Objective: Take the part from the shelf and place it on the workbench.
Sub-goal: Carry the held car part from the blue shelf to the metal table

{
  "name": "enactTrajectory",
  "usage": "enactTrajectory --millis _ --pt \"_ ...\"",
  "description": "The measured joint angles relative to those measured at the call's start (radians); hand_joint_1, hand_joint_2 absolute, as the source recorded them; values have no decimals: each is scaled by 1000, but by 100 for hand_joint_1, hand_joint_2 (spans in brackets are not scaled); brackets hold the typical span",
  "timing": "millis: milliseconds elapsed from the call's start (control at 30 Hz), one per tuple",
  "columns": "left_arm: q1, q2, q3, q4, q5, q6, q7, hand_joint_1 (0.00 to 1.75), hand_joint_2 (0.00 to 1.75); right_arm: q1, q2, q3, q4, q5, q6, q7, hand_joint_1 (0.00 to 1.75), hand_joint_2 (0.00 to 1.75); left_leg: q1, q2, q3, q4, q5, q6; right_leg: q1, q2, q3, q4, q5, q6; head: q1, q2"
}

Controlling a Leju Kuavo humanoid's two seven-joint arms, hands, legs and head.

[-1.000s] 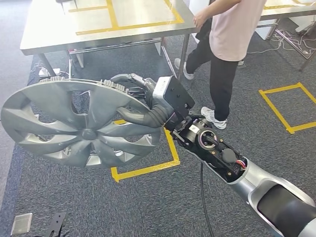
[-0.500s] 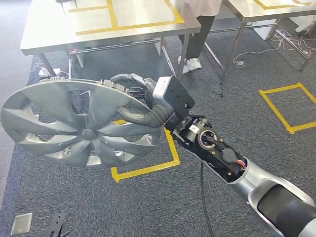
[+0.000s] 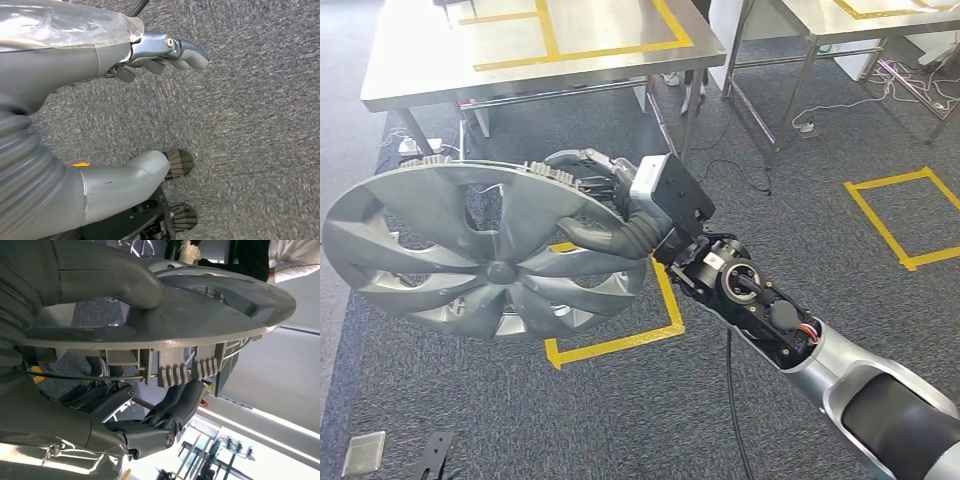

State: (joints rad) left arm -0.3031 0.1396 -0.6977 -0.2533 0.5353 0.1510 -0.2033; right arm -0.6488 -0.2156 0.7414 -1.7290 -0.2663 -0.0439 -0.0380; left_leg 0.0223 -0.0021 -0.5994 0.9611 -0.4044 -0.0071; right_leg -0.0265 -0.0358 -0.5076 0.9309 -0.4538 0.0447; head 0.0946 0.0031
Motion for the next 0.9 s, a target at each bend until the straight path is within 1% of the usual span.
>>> enactTrajectory --millis 167,233,267,300,333,367,400,433,467,500,533,567,600,633,667,733,800,833,867,900 --pt "-1 1 0 0 -2 -1 0 0 175 1 -2 -1 -6 0 0 1 175 175 -7 1 -1 6 -5 6 -3 -1 2 -3 0 4 -3 0" --pt "-1 3 0 0 -3 -1 0 0 175 0 -2 -1 -10 0 0 2 175 175 -9 0 -1 4 -6 10 -5 -2 4 -6 0 8 -4 0" --pt "-1 4 0 0 -4 -2 0 0 175 1 -2 -2 -12 0 0 3 175 175 -6 0 4 -2 -5 14 -6 -1 3 -4 -3 10 -4 0" --pt "-2 5 0 0 -4 -2 0 0 175 0 -3 -3 -15 1 0 3 175 175 -4 -1 10 -8 -4 18 -7 4 -3 11 -14 11 -3 0" --pt "-3 5 0 0 -4 -3 0 0 175 -1 -4 -5 -18 1 0 3 175 175 -1 -1 17 -15 -4 23 -8 11 -20 47 -34 11 -1 0" --pt "-5 5 0 0 -4 -4 0 0 175 -1 -5 -7 -19 1 0 3 175 175 0 -1 22 -19 -4 27 -8 19 -50 109 -62 10 2 0" --pt "-7 5 0 0 -5 -5 0 0 175 -1 -5 -8 -20 1 0 3 175 175 -1 -2 25 -20 -5 29 -8 25 -90 188 -94 8 3 0" --pt "-8 5 0 0 -5 -6 0 0 175 1 -6 -10 -21 1 0 4 175 175 -3 -4 27 -19 -8 31 -8 28 -132 264 -118 8 5 0" --pt "-7 5 0 0 -5 -7 0 0 175 4 -7 -10 -21 1 0 4 175 175 -4 -7 30 -19 -10 31 -8 30 -163 313 -124 7 5 0" --pt "-7 5 0 0 -5 -8 0 0 175 7 -8 -10 -21 1 0 5 175 175 -5 -11 34 -19 -14 29 -8 30 -175 320 -109 6 5 0" --pt "-7 4 0 0 -5 -8 0 0 175 9 -10 -11 -21 1 0 6 175 175 -4 -15 39 -17 -18 25 -9 30 -166 283 -74 5 5 0" --pt "-7 4 0 0 -5 -9 0 0 175 9 -11 -12 -21 2 0 6 175 175 -3 -20 44 -15 -23 20 -10 31 -141 215 -28 4 6 0" --pt "-7 3 0 0 -5 -9 0 0 175 9 -13 -13 -22 2 0 7 175 175 -3 -23 47 -11 -29 14 -10 33 -113 147 6 4 6 0" --pt "-8 3 0 0 -5 -9 1 0 175 8 -13 -14 -22 2 0 6 175 175 -4 -26 48 -6 -34 8 -9 35 -87 90 25 1 5 0" --pt "-9 3 0 0 -5 -9 1 0 175 7 -14 -15 -24 2 0 6 175 175 -4 -28 46 -2 -37 1 -6 38 -71 58 30 -3 3 0" --pt "-9 3 0 0 -5 -9 2 0 175 7 -15 -15 -26 2 0 6 175 175 -3 -30 41 0 -38 -11 -1 40 -61 44 20 -16 -2 0" --pt "-9 2 0 0 -5 -9 2 0 175 8 -16 -15 -28 4 0 8 175 175 2 -24 36 11 -47 -21 0 39 -56 42 18 -30 -5 0" --pt "-10 1 0 0 -5 -9 2 0 175 7 -16 -16 -29 5 0 8 175 175 3 -18 22 41 -61 -24 0 38 -51 40 17 -36 -8 0" --pt "-11 1 0 0 -5 -9 2 0 175 6 -16 -16 -30 5 0 8 175 175 4 -13 -8 95 -82 -26 0 38 -46 38 14 -43 -12 0" --pt "-12 1 0 0 -5 -9 2 0 175 5 -16 -16 -31 4 0 7 175 175 3 -9 -51 169 -105 -27 3 36 -44 38 11 -48 -16 0"
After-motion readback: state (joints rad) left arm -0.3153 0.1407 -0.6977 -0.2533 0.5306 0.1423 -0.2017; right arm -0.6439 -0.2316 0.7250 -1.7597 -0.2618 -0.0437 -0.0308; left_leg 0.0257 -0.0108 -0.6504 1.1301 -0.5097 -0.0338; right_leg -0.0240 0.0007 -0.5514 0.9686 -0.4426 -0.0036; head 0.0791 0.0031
